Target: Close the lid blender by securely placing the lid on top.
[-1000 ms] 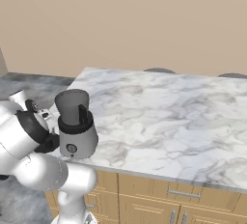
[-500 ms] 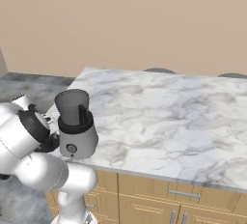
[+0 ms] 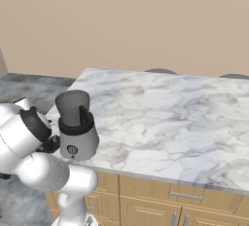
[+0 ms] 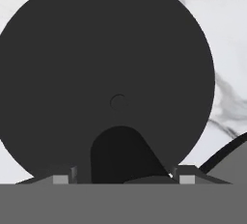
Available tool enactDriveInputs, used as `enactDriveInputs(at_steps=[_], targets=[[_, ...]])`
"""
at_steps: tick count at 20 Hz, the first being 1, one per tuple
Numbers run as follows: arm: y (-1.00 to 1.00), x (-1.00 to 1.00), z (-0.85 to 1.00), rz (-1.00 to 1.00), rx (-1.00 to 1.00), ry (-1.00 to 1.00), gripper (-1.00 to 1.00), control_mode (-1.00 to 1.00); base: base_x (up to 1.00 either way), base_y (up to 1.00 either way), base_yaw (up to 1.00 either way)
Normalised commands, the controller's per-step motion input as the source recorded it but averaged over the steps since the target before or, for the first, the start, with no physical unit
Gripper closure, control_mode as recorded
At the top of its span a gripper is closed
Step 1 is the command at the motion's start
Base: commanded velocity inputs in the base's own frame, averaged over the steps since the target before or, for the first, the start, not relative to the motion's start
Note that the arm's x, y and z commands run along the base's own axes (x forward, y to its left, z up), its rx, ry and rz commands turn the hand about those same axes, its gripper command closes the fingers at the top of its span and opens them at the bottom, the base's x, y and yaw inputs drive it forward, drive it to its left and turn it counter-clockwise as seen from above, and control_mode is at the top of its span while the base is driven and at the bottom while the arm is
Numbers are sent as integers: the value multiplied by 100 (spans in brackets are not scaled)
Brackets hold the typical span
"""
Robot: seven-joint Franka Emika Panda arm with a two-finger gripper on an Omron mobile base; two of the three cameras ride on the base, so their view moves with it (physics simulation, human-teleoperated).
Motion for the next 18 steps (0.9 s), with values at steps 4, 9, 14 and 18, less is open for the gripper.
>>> enactDriveInputs(at_steps=[4, 9, 14, 18], targets=[[0, 0, -2, 0, 0, 0, 100, -100, 0, 0, 0], [0, -12, 13, 0, 1, -2, 100, -100, 0, 0, 0], [5, -22, 64, 0, 2, -10, 100, -100, 0, 0, 0], [7, -24, 85, 0, 4, -11, 100, -100, 0, 0, 0]])
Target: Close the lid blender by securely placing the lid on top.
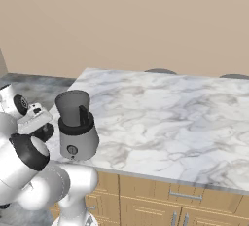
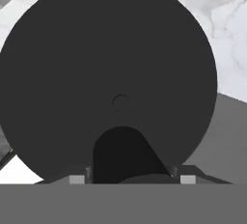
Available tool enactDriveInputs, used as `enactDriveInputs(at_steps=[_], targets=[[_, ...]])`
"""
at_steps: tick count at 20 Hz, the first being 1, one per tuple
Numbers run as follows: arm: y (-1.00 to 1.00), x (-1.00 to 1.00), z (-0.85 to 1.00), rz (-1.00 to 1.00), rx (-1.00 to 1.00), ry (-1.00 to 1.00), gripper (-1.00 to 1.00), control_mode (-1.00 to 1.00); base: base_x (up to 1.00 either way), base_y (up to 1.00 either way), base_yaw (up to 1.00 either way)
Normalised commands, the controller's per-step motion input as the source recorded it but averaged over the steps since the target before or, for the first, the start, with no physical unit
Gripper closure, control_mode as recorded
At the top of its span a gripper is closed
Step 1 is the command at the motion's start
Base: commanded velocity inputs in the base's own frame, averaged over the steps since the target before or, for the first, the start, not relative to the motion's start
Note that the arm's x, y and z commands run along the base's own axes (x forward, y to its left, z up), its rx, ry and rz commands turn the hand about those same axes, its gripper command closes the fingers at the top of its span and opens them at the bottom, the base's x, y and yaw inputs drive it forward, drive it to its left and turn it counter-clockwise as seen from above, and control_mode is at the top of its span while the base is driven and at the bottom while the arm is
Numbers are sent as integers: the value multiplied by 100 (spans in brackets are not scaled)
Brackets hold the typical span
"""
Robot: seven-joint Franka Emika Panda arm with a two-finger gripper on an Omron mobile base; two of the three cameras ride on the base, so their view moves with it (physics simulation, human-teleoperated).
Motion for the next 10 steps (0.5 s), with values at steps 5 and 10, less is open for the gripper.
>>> enactDriveInputs(at_steps=[5, 10], targets=[[0, -22, 77, 0, 5, -17, 100, -100, 0, 0, 0], [0, -12, 67, 0, 9, -28, 100, -100, 0, 0, 0]])
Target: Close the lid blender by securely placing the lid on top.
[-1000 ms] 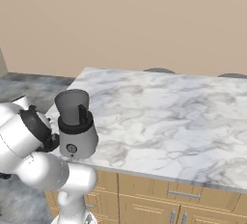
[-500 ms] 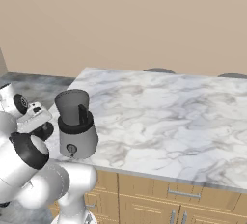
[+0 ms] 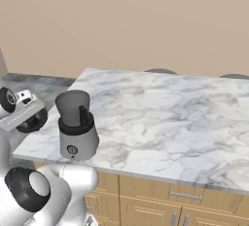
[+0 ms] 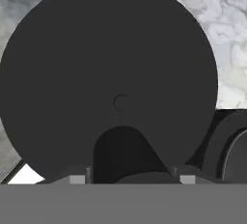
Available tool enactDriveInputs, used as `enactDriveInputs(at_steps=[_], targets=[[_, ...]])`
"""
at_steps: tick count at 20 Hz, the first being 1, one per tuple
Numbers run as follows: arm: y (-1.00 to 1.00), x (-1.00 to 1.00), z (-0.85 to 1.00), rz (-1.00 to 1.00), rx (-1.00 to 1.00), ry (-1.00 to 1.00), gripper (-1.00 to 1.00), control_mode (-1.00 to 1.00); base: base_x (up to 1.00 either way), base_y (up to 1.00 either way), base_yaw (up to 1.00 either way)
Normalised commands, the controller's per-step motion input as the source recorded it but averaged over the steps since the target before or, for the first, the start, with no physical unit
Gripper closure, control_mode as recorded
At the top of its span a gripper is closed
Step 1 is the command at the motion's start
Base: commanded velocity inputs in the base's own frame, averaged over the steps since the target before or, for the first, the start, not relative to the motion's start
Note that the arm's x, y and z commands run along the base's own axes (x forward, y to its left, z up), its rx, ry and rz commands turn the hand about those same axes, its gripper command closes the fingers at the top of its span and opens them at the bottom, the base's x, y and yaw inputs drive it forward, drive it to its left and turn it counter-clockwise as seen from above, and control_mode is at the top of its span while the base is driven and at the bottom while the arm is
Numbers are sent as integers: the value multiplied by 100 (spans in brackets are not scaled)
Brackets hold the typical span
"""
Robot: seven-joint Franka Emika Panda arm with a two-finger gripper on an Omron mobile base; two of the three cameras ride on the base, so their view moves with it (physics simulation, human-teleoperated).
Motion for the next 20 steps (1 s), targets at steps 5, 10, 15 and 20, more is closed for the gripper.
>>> enactDriveInputs(at_steps=[5, 10, 15, 20], targets=[[0, -17, 89, 0, 8, -28, 100, -100, 0, 0, 0], [0, -7, 89, 0, 6, -23, 100, -100, 0, 0, 0], [-18, 0, 88, 0, 4, -8, 100, -100, 0, 0, 0], [-49, 0, 65, 0, 1, -1, 100, -100, 0, 0, 0]])
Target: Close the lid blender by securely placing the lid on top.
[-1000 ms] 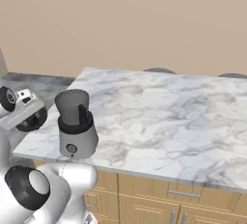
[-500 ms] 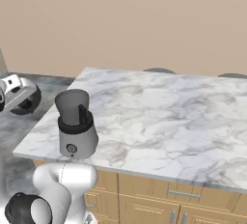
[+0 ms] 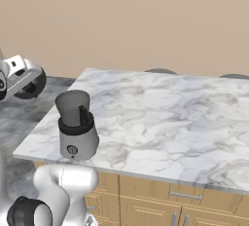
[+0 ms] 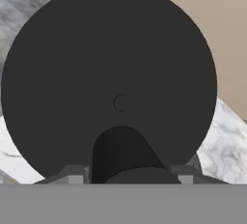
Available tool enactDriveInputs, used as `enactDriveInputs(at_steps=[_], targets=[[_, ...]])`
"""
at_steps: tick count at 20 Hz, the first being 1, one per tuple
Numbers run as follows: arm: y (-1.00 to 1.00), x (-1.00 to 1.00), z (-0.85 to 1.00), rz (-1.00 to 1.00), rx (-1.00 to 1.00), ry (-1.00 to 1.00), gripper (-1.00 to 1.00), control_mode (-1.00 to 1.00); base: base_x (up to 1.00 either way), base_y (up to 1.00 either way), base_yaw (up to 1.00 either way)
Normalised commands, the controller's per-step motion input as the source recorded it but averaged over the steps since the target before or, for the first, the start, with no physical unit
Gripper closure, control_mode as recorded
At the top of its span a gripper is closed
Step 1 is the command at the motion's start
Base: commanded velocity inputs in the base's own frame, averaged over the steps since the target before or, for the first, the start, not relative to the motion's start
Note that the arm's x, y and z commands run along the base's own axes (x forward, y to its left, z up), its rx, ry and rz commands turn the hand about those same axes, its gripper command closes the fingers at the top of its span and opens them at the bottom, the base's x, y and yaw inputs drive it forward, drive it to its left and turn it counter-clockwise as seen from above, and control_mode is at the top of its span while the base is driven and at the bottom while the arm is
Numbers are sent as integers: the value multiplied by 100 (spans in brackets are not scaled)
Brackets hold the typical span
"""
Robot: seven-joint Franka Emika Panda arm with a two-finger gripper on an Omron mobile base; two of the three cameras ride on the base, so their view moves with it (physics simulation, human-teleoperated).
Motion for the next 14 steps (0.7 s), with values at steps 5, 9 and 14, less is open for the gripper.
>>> enactDriveInputs(at_steps=[5, 9, 14], targets=[[-53, 0, 13, 0, 0, 0, 100, -100, 0, 0, 0], [-53, 0, -2, 0, 0, 0, 100, -100, 0, 0, 0], [-66, 3, 0, 0, 5, 4, 100, -100, 0, 0, 0]])
